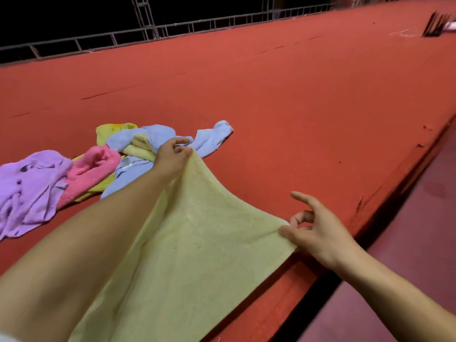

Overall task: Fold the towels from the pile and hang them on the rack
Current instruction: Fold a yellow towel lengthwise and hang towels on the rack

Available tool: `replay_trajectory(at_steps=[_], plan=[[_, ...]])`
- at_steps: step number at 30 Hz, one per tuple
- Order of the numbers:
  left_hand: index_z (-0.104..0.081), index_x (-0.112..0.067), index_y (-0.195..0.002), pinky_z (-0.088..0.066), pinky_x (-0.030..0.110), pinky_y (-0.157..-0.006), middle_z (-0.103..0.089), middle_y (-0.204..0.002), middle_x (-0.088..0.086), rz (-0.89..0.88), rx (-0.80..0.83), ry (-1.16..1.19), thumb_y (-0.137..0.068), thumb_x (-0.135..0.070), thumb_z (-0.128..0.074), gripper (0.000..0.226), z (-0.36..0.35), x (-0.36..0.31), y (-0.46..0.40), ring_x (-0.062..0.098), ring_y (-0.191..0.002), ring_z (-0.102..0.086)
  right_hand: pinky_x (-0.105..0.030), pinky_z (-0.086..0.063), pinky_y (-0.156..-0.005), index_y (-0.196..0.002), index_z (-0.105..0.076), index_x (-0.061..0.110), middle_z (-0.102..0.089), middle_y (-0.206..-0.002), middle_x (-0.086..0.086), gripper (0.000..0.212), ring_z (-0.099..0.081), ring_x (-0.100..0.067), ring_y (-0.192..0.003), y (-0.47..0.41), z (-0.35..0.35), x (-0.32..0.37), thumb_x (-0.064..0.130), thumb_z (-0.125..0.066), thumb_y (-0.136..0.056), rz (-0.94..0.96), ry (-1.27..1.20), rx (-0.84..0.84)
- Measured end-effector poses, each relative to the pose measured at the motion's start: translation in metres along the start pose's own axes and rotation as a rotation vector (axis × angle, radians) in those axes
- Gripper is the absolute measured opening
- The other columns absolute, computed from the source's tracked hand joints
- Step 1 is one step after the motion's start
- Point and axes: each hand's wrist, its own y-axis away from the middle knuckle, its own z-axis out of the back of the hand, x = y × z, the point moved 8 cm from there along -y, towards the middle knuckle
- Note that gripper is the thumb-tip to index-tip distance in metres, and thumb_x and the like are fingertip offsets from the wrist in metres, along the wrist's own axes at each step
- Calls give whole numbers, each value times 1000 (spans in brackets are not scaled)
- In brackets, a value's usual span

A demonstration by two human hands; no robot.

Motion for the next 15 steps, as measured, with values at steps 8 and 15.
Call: replay_trajectory(at_steps=[8,15], plan=[[-58,-20,-121,-47,29,-80,-69,-106,-1,39,115,-184,-90,-24,-64,33,-38,10,-30,18,-91,-63,-30,-54,-60,-136,-47,32,-69,-81,5,73,-64,-17,-55,-12,20,-21,15,-83,-76,-36,226,-38],[-63,-28,-107,-50,35,-89,-68,-102,-14,-90,66,-296,-85,-23,-71,25,-65,16,19,12,-95,-63,-11,-38,-62,-131,-51,37,-57,-97,21,60,-55,2,-71,-10,16,-25,31,-80,-78,83,579,-75]])
